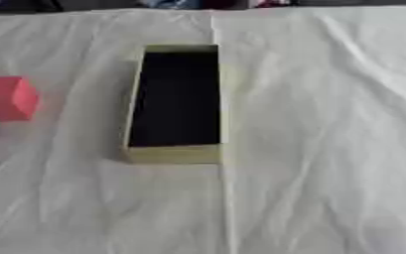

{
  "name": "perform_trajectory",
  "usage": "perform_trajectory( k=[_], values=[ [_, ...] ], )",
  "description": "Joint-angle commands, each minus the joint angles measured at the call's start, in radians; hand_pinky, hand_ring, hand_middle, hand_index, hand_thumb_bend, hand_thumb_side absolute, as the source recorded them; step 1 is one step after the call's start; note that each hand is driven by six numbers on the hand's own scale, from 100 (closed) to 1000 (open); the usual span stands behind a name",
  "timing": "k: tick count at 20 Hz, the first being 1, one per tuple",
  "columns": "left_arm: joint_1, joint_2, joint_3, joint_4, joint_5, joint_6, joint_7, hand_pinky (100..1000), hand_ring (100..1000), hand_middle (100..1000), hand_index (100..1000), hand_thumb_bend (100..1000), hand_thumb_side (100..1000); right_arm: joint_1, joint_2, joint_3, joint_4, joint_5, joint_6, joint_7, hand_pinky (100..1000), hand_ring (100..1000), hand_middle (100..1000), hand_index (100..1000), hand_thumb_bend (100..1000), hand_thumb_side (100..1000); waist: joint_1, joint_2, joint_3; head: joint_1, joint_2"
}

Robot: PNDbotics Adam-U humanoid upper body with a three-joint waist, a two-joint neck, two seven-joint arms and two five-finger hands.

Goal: Pick up objects on the table and place them in the box.

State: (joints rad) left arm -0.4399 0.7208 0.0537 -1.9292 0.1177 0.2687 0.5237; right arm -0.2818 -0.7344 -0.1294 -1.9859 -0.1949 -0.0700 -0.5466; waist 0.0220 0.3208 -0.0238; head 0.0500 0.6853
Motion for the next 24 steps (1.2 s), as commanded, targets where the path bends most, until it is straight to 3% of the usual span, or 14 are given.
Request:
perform_trajectory(
  k=[1,24],
  values=[
    [-0.010,0.021,0.007,-0.008,-0.006,-0.003,-0.004,694,737,756,796,317,100,-0.007,-0.020,-0.016,-0.014,-0.005,0.002,-0.001,882,834,842,846,100,543,-0.017,-0.036,0.001,0.002,0.011],
    [0.005,0.006,0.015,-0.019,-0.014,-0.005,0.006,686,734,753,801,338,100,-0.002,-0.008,-0.016,-0.014,0.005,-0.003,-0.001,881,833,841,844,100,539,-0.009,-0.033,0.000,-0.004,-0.014]
  ],
)
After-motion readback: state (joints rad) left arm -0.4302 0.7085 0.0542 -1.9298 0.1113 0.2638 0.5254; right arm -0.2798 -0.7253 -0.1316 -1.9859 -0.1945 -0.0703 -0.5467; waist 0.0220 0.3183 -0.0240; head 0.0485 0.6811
